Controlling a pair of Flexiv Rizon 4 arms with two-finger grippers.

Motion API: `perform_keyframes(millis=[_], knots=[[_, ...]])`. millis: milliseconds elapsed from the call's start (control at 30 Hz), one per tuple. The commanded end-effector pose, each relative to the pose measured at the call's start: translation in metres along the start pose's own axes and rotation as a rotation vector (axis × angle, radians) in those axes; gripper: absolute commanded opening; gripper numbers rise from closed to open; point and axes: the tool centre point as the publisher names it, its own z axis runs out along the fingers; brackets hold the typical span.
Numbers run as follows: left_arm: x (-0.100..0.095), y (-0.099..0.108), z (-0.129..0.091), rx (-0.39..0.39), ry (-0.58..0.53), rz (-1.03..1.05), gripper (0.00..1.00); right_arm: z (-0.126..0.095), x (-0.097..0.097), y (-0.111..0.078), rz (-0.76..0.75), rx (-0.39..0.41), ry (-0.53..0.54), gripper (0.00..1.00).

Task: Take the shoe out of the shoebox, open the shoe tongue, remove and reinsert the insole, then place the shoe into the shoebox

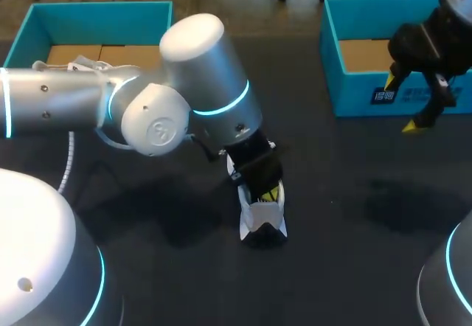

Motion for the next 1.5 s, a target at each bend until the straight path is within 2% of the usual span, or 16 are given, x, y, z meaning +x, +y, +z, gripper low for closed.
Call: perform_keyframes(millis=[33, 400, 567, 1100, 1300, 1500], knots=[[-0.004, -0.004, 0.018, -0.009, 0.005, 0.022, 0.00, 0.001, -0.001, 0.001, 0.000, 0.003, 0.002, 1.00], [-0.002, -0.008, 0.045, -0.015, 0.023, -0.004, 0.00, 0.001, -0.001, 0.001, 0.000, 0.003, 0.002, 1.00], [0.008, -0.005, 0.056, -0.014, 0.078, -0.020, 0.00, 0.001, -0.001, 0.001, 0.000, 0.003, 0.002, 1.00], [0.035, 0.007, 0.045, -0.015, 0.192, -0.042, 0.00, 0.001, -0.001, 0.001, 0.000, 0.003, 0.002, 1.00], [0.037, 0.012, 0.031, -0.063, 0.208, -0.061, 0.00, 0.001, -0.001, 0.001, 0.000, 0.003, 0.002, 1.00], [0.029, 0.015, 0.009, -0.131, 0.175, -0.039, 0.00, 0.001, -0.001, 0.001, 0.000, 0.003, 0.002, 1.00]])
